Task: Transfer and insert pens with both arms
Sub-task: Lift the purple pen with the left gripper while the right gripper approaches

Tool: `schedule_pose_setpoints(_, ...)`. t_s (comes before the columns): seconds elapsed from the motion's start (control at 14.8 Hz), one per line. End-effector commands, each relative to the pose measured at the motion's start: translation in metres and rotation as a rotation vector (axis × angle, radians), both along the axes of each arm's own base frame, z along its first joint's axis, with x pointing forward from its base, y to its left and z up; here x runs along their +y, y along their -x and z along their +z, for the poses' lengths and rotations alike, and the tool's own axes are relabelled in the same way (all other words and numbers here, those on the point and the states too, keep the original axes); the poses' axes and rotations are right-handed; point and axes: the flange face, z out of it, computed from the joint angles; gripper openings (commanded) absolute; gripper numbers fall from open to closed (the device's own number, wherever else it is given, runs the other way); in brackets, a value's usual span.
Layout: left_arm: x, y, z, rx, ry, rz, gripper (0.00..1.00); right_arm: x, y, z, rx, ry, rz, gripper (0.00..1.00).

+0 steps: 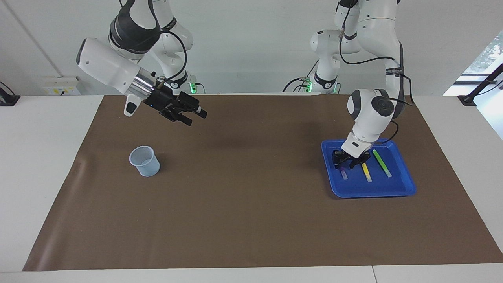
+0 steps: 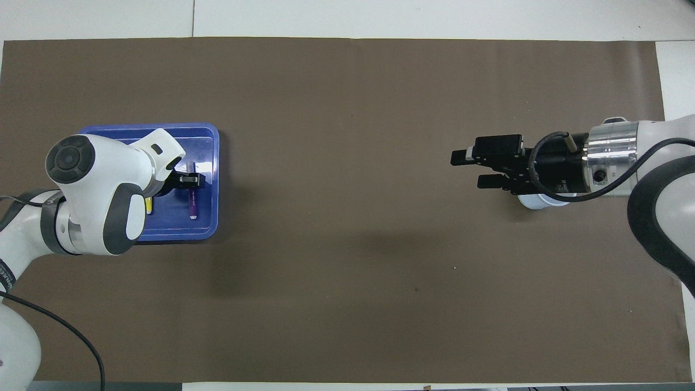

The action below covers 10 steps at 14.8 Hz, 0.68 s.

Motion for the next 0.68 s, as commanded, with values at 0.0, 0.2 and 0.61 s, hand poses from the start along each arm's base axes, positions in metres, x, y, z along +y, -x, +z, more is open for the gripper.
schedule_pose_setpoints(0.0,-0.003,0.000,-0.004,-0.014,0.000,-0.007,0.30,0.014,0.000,-0.008,0.020,-0.070,-0.068,1.00)
schedule_pose_setpoints(0.2,-0.003,0.000,-0.002,-0.007,0.003,0.043,0.00,0.030,0.001,-0.007,0.016,-0.073,-0.077,1.00)
schedule_pose_setpoints(0.61,0.003,-0.011,0.084,0.018,0.010,0.211,0.00,0.046,0.003,-0.006,0.027,-0.124,-0.111,1.00)
